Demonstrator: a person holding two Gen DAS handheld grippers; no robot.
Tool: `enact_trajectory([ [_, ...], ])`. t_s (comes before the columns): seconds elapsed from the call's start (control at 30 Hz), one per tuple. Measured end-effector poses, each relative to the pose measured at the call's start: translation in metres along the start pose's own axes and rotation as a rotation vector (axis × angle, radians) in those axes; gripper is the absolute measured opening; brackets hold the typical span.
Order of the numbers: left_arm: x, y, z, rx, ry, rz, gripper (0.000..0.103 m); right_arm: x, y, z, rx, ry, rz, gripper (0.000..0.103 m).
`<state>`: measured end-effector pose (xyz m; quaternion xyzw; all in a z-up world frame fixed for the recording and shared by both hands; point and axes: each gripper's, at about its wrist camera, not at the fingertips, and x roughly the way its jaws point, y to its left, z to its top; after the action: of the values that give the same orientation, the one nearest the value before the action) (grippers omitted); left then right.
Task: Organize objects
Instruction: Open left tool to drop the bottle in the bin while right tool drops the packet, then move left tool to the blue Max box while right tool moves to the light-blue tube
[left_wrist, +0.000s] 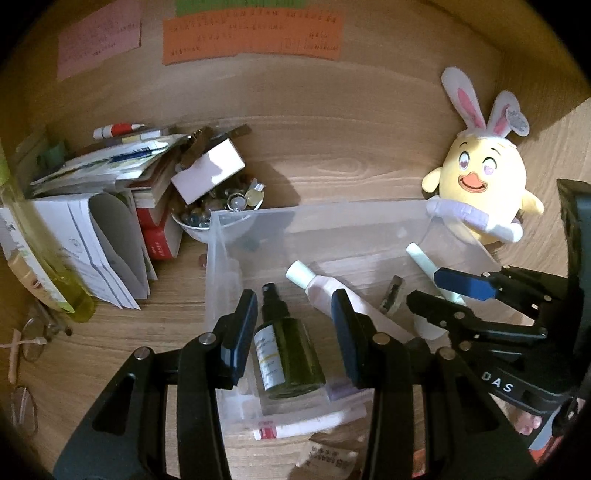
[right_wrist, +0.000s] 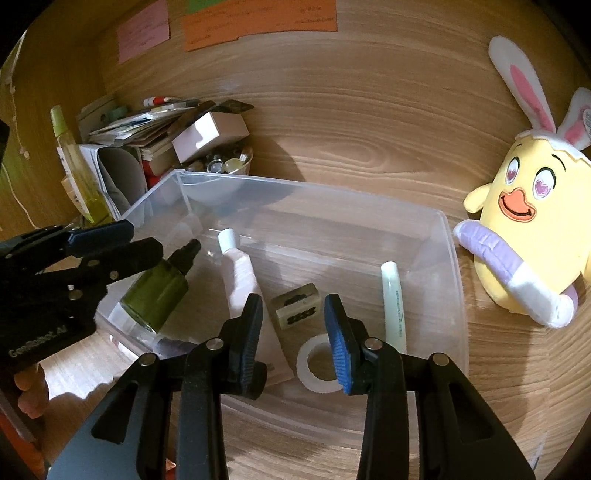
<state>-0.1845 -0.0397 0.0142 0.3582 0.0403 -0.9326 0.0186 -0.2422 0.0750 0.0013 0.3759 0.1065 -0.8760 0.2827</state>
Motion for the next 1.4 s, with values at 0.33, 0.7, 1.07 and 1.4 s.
enact_trajectory([
  [0.33,-0.04,-0.001,-0.002,0.009,-0.059,0.005,0.077,-0.025,0.007,0.001,-0.013,-0.057,-0.056,0.075],
  [0.7,-0.086,0.001,-0.024,0.009,-0.101,-0.015,0.1,-0.076,0.004,-0.012,0.002,-0.11,-0.017,0.083],
  [1.07,-0.083,0.0,-0.064,0.006,-0.01,-0.042,0.1,-0.108,0.0,-0.051,-0.005,-0.143,-0.05,0.086],
  [1.4,-0.064,-0.001,-0.104,0.023,0.098,-0.049,0.1,-0.089,-0.004,-0.088,-0.036,-0.051,-0.11,0.086],
])
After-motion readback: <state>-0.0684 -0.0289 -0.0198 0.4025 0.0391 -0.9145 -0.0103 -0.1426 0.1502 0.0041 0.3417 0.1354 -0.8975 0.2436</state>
